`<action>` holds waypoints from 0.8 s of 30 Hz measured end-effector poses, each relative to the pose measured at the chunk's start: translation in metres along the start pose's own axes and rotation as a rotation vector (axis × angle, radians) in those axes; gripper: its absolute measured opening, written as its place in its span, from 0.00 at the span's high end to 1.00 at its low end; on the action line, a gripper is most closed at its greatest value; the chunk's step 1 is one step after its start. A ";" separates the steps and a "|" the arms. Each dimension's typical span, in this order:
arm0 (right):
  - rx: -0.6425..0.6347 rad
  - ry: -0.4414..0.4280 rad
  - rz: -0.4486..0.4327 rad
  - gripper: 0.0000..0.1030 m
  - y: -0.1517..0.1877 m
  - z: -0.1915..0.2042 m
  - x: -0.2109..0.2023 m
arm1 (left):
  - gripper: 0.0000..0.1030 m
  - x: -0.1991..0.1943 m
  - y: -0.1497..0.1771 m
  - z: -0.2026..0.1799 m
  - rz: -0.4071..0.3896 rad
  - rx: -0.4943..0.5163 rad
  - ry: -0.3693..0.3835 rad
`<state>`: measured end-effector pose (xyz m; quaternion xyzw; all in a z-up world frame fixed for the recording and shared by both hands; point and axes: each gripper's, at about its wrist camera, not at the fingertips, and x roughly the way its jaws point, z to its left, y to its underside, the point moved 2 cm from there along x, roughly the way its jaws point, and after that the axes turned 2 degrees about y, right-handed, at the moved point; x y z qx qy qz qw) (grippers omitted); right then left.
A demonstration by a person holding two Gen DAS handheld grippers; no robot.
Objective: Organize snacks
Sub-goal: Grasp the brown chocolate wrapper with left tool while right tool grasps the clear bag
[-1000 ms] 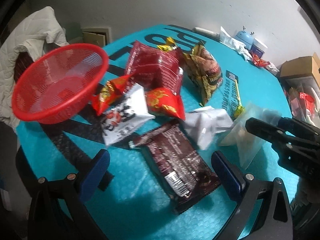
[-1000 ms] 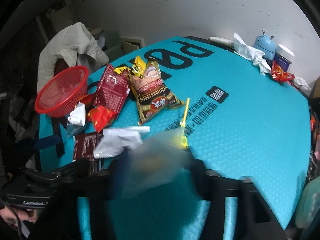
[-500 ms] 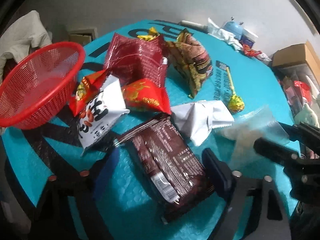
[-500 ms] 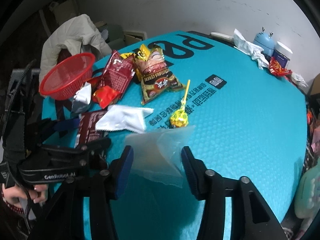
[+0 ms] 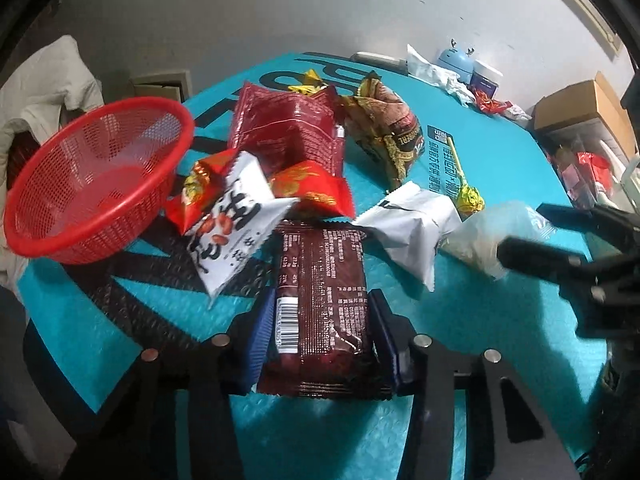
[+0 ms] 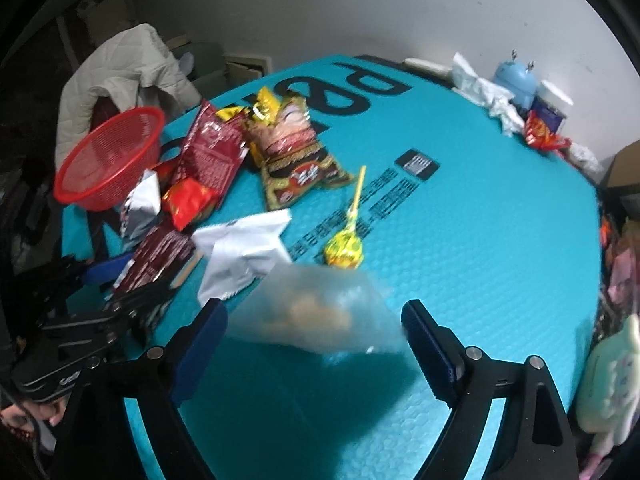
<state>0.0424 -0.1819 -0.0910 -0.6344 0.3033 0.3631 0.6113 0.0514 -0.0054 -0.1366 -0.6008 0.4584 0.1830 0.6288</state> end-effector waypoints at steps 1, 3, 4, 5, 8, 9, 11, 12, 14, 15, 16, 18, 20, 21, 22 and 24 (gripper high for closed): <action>-0.007 0.016 -0.006 0.12 -0.002 0.001 0.000 | 0.56 -0.001 0.000 0.002 0.000 -0.008 0.004; -0.023 0.046 -0.018 0.09 -0.007 0.003 -0.001 | 0.56 -0.002 0.001 0.007 0.000 -0.020 0.008; -0.036 0.053 -0.023 0.07 -0.008 0.004 0.000 | 0.56 -0.002 0.001 0.008 -0.001 -0.024 0.009; -0.049 0.052 -0.026 0.07 -0.010 0.006 0.001 | 0.55 -0.002 0.002 0.010 0.002 -0.027 0.012; -0.083 0.036 -0.005 0.07 -0.012 0.011 0.011 | 0.55 -0.001 0.003 0.011 0.010 -0.023 0.016; -0.093 0.028 0.008 0.07 -0.012 0.012 0.014 | 0.55 0.000 0.002 0.010 0.013 -0.021 0.015; -0.099 0.036 0.044 0.07 -0.010 0.013 0.025 | 0.55 0.001 0.002 0.011 0.020 -0.021 0.012; -0.098 0.035 0.052 0.07 -0.008 0.013 0.027 | 0.54 0.003 0.002 0.011 0.025 -0.021 0.010; -0.091 0.017 0.058 0.09 -0.005 0.013 0.031 | 0.53 0.005 0.002 0.010 0.028 -0.014 0.007; -0.088 0.008 0.051 0.09 -0.003 0.013 0.030 | 0.52 0.006 0.002 0.009 0.030 -0.002 0.000; -0.087 0.007 0.038 0.11 -0.002 0.012 0.028 | 0.51 0.008 0.001 0.006 0.035 0.013 -0.008; -0.094 0.016 0.023 0.16 -0.001 0.012 0.026 | 0.47 0.013 -0.001 -0.001 0.043 0.061 -0.037; -0.100 0.023 0.022 0.18 0.001 0.012 0.024 | 0.37 0.016 -0.003 -0.007 0.041 0.106 -0.059; -0.104 0.023 0.024 0.19 0.002 0.012 0.024 | 0.36 0.018 -0.004 -0.007 0.040 0.101 -0.054; -0.106 0.023 0.030 0.19 0.004 0.013 0.025 | 0.34 0.019 -0.005 -0.006 0.040 0.093 -0.048; -0.107 0.026 0.041 0.22 0.008 0.012 0.026 | 0.34 0.019 -0.007 -0.003 0.029 0.088 -0.038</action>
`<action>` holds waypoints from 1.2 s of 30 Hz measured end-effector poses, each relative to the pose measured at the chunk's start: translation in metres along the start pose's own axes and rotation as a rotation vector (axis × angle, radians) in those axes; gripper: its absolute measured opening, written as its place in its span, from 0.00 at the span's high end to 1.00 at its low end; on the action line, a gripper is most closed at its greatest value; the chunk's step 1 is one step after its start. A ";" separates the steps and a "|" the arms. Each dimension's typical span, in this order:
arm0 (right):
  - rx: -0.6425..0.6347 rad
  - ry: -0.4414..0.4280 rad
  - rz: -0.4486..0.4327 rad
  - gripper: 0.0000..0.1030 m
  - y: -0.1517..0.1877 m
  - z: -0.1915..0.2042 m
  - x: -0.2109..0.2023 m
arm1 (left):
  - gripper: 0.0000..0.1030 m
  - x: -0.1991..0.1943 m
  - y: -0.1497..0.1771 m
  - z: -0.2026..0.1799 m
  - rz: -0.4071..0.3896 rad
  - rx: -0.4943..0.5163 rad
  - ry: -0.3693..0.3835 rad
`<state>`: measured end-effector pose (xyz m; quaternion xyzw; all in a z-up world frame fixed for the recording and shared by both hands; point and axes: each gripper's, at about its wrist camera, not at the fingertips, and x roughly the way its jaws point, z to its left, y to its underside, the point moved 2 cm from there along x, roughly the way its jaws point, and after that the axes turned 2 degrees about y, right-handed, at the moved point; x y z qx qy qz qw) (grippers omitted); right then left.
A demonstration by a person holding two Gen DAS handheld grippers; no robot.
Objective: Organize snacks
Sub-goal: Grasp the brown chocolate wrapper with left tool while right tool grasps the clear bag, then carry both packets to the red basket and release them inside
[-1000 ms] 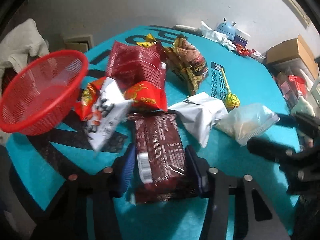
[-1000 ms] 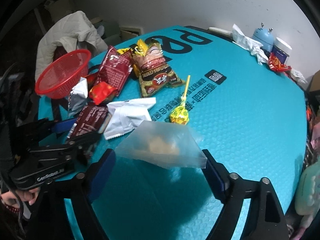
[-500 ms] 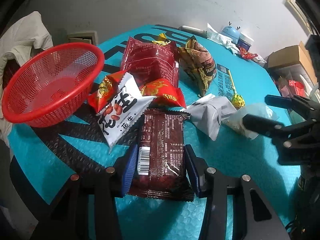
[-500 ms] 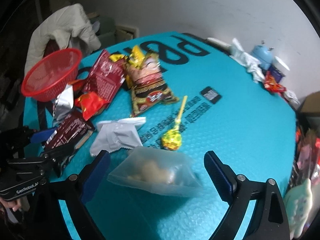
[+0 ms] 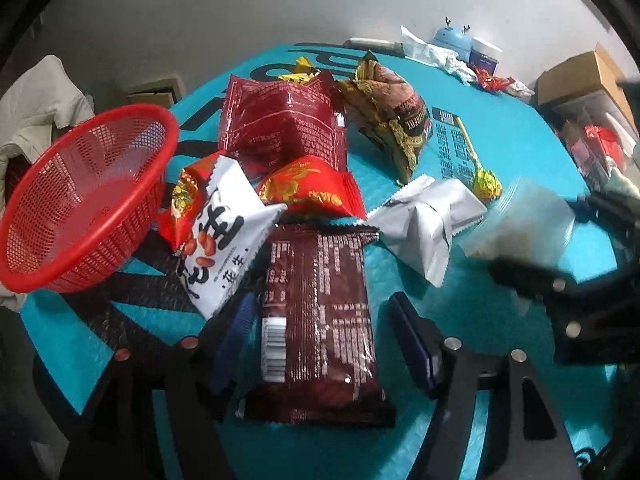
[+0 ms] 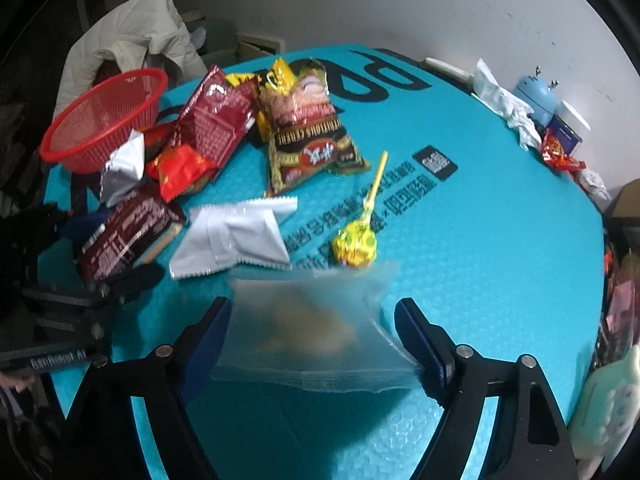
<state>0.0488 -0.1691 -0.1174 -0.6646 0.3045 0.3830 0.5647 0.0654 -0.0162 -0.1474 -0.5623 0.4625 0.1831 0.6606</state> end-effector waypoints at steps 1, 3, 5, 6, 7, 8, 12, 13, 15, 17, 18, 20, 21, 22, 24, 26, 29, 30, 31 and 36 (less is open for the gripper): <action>0.005 -0.003 0.004 0.23 0.003 -0.001 0.001 | 0.37 0.000 0.000 0.001 -0.012 0.000 -0.001; 0.020 -0.007 -0.009 0.24 0.006 -0.003 -0.001 | 0.53 -0.004 0.002 0.003 -0.044 -0.003 -0.013; 0.033 0.003 -0.023 0.27 0.008 -0.005 -0.003 | 0.55 -0.005 0.003 0.005 -0.046 -0.009 -0.006; 0.038 0.006 -0.029 0.27 0.008 -0.005 -0.004 | 0.55 -0.006 0.003 0.006 -0.047 -0.017 0.002; 0.042 0.002 -0.037 0.27 0.008 -0.005 -0.006 | 0.56 -0.007 0.003 0.007 -0.046 -0.023 0.018; 0.045 -0.006 -0.049 0.27 0.009 -0.005 -0.009 | 0.56 -0.008 0.004 0.008 -0.044 -0.030 0.038; 0.047 -0.017 -0.087 0.27 0.007 -0.004 -0.020 | 0.56 -0.016 0.007 0.007 -0.046 -0.043 0.070; 0.045 -0.020 -0.094 0.27 0.007 -0.003 -0.023 | 0.56 -0.019 0.007 0.007 -0.050 -0.044 0.074; 0.044 -0.025 -0.103 0.27 0.006 0.000 -0.028 | 0.56 -0.026 0.006 0.006 -0.062 -0.046 0.082; 0.042 -0.035 -0.108 0.27 0.006 0.003 -0.032 | 0.56 -0.035 0.006 0.006 -0.076 -0.048 0.092; 0.040 -0.041 -0.112 0.27 0.006 0.004 -0.035 | 0.56 -0.038 0.005 0.006 -0.082 -0.049 0.095; 0.036 -0.051 -0.119 0.27 0.005 0.008 -0.040 | 0.56 -0.047 0.003 0.007 -0.099 -0.048 0.103; 0.034 -0.053 -0.122 0.27 0.005 0.009 -0.042 | 0.56 -0.053 0.002 0.007 -0.110 -0.048 0.107; 0.031 -0.054 -0.126 0.27 0.004 0.011 -0.045 | 0.56 -0.057 0.002 0.008 -0.118 -0.048 0.109; 0.024 -0.058 -0.137 0.27 0.001 0.016 -0.051 | 0.56 -0.066 0.001 0.012 -0.139 -0.051 0.110; 0.018 -0.061 -0.147 0.27 -0.001 0.019 -0.057 | 0.56 -0.074 0.000 0.015 -0.158 -0.054 0.108; 0.005 -0.066 -0.169 0.27 -0.009 0.026 -0.067 | 0.56 -0.087 -0.003 0.023 -0.190 -0.063 0.104; 0.001 -0.069 -0.179 0.27 -0.013 0.029 -0.071 | 0.56 -0.091 -0.004 0.026 -0.202 -0.065 0.103; -0.001 -0.072 -0.186 0.27 -0.016 0.031 -0.073 | 0.56 -0.096 -0.005 0.030 -0.213 -0.066 0.101; -0.020 -0.099 -0.217 0.27 -0.036 0.045 -0.083 | 0.56 -0.112 -0.011 0.047 -0.251 -0.086 0.102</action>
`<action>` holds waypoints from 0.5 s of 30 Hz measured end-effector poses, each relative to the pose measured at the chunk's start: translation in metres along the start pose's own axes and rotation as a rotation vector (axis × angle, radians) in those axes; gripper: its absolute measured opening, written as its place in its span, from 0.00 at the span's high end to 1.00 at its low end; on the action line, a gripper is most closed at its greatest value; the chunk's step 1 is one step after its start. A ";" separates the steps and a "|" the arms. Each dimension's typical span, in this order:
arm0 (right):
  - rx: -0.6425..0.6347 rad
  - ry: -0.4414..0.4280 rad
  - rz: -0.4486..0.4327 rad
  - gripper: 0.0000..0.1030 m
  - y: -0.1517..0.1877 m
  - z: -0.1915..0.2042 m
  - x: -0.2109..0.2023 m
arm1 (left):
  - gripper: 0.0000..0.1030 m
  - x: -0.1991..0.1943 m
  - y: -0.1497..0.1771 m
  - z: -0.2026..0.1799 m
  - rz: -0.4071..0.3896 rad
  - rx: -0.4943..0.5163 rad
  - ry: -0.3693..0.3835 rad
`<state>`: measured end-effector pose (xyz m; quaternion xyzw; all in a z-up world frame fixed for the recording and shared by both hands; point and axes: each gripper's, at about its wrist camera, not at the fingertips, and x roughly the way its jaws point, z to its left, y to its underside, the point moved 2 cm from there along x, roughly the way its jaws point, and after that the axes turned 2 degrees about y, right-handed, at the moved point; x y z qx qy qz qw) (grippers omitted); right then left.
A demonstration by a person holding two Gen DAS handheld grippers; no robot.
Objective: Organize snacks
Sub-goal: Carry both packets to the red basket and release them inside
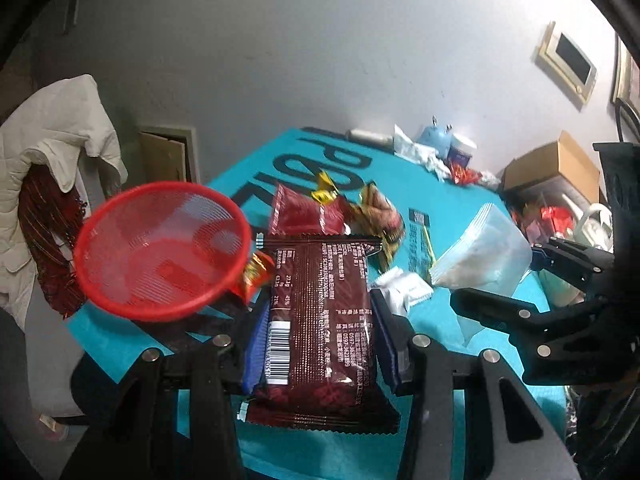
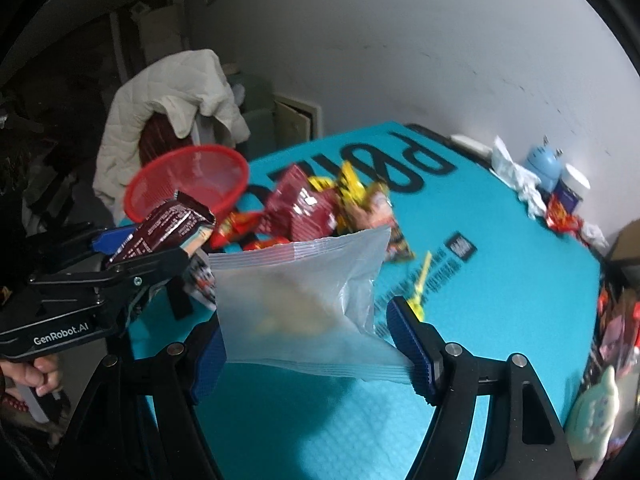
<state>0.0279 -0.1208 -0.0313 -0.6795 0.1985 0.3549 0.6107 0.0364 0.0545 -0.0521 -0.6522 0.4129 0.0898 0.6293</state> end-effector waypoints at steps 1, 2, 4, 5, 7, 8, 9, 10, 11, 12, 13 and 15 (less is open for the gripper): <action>-0.006 -0.008 -0.007 0.27 -0.005 0.004 0.000 | 0.56 -0.004 -0.003 0.004 -0.011 -0.003 -0.005; -0.012 -0.014 -0.014 0.27 -0.010 0.007 0.000 | 0.56 -0.007 -0.006 0.008 -0.022 -0.006 -0.012; -0.027 -0.024 -0.033 0.27 -0.021 0.014 -0.001 | 0.56 -0.012 -0.012 0.014 -0.041 -0.009 -0.022; -0.034 -0.030 -0.041 0.27 -0.026 0.018 -0.001 | 0.56 -0.016 -0.016 0.019 -0.054 -0.012 -0.031; -0.050 -0.048 -0.058 0.27 -0.037 0.026 0.000 | 0.56 -0.021 -0.022 0.025 -0.071 -0.016 -0.044; -0.059 -0.060 -0.067 0.27 -0.043 0.031 0.001 | 0.56 -0.024 -0.026 0.029 -0.082 -0.020 -0.050; -0.068 -0.070 -0.076 0.27 -0.049 0.035 0.001 | 0.56 -0.027 -0.031 0.035 -0.095 -0.023 -0.058; -0.075 -0.077 -0.084 0.27 -0.053 0.039 0.002 | 0.56 -0.029 -0.033 0.038 -0.102 -0.025 -0.065; -0.083 -0.087 -0.093 0.27 -0.059 0.043 0.002 | 0.56 -0.032 -0.038 0.043 -0.115 -0.027 -0.077; -0.088 -0.095 -0.101 0.27 -0.063 0.046 0.003 | 0.56 -0.033 -0.041 0.045 -0.122 -0.027 -0.084; -0.095 -0.106 -0.110 0.27 -0.069 0.050 0.004 | 0.56 -0.035 -0.045 0.050 -0.131 -0.027 -0.094; -0.107 -0.121 -0.126 0.27 -0.079 0.056 0.006 | 0.56 -0.040 -0.051 0.057 -0.152 -0.027 -0.117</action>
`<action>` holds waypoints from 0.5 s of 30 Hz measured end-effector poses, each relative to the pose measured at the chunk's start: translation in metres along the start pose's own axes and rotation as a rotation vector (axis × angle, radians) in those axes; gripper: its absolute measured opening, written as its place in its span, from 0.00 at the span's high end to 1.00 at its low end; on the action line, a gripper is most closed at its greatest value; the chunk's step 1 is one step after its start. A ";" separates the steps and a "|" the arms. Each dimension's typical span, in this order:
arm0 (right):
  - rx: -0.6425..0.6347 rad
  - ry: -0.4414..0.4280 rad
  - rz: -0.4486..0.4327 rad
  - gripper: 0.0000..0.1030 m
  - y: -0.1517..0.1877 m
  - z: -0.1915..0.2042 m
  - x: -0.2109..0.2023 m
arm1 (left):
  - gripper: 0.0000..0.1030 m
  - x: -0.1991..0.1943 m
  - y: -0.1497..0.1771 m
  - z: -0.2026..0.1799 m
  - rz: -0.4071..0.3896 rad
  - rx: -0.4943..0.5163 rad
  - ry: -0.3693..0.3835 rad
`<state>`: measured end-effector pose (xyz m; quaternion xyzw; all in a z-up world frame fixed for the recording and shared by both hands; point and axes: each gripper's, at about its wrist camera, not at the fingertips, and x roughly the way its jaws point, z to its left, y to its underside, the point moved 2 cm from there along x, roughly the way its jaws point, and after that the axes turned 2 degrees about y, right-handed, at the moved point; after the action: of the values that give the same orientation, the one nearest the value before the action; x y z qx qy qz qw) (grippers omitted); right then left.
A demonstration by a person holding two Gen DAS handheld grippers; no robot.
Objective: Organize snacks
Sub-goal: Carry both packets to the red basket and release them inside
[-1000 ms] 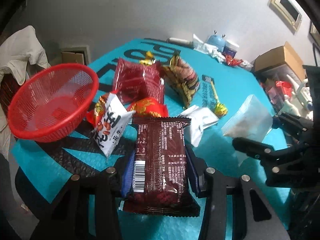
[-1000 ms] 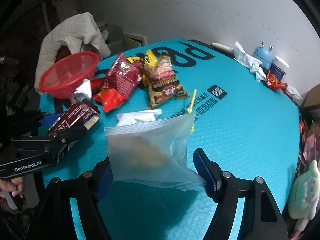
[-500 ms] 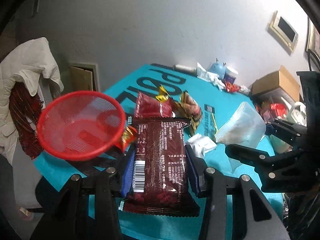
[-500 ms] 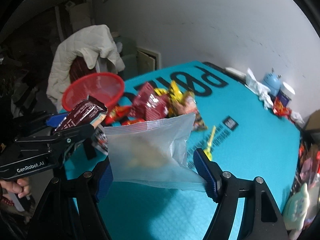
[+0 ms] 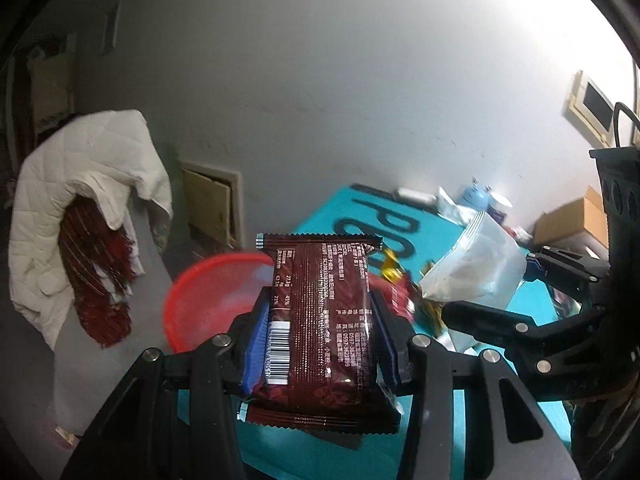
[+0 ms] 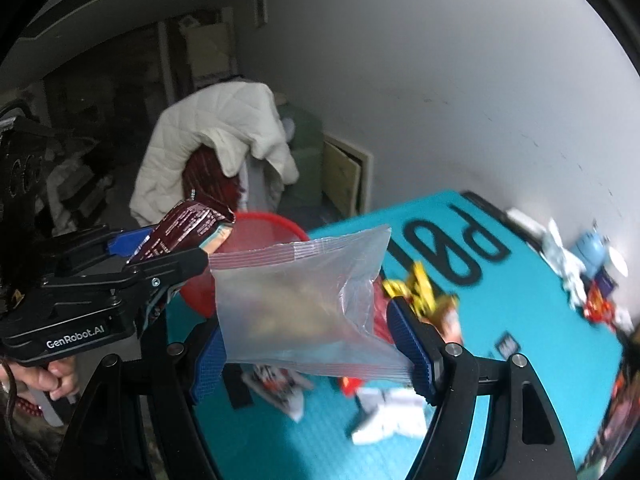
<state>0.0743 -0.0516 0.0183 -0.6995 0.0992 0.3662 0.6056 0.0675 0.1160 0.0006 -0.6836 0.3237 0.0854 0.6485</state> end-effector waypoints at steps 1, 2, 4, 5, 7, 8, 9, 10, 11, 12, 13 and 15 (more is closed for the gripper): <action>-0.006 -0.008 -0.008 0.27 -0.005 0.002 0.003 | 0.56 0.000 -0.004 0.004 -0.009 0.000 -0.011; -0.010 -0.015 -0.014 0.27 -0.010 0.004 0.006 | 0.56 -0.001 -0.008 0.008 -0.016 0.001 -0.020; -0.019 -0.032 -0.024 0.27 -0.018 0.009 0.013 | 0.56 0.000 -0.015 0.016 -0.030 0.001 -0.040; -0.023 -0.039 -0.028 0.27 -0.022 0.011 0.016 | 0.56 0.000 -0.019 0.019 -0.035 0.001 -0.048; -0.029 -0.052 -0.038 0.27 -0.030 0.014 0.024 | 0.56 0.002 -0.023 0.024 -0.041 0.003 -0.061; -0.031 -0.060 -0.043 0.27 -0.034 0.015 0.029 | 0.56 0.005 -0.025 0.028 -0.042 0.002 -0.071; -0.032 -0.064 -0.047 0.27 -0.037 0.016 0.032 | 0.56 0.007 -0.027 0.031 -0.041 0.000 -0.078; -0.033 -0.069 -0.052 0.27 -0.041 0.017 0.036 | 0.56 0.009 -0.028 0.035 -0.040 -0.003 -0.082; -0.037 -0.074 -0.054 0.27 -0.044 0.018 0.041 | 0.56 0.013 -0.030 0.040 -0.036 -0.009 -0.088; -0.042 -0.079 -0.056 0.27 -0.047 0.019 0.045 | 0.56 0.015 -0.031 0.043 -0.033 -0.012 -0.093; -0.042 -0.082 -0.058 0.27 -0.050 0.021 0.051 | 0.56 0.017 -0.031 0.046 -0.030 -0.014 -0.099; -0.045 -0.091 -0.055 0.27 -0.055 0.023 0.060 | 0.56 0.024 -0.033 0.054 -0.019 -0.020 -0.117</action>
<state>0.1404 0.0018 0.0232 -0.6980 0.0441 0.3828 0.6036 0.1205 0.1571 0.0077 -0.6870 0.2778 0.1223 0.6603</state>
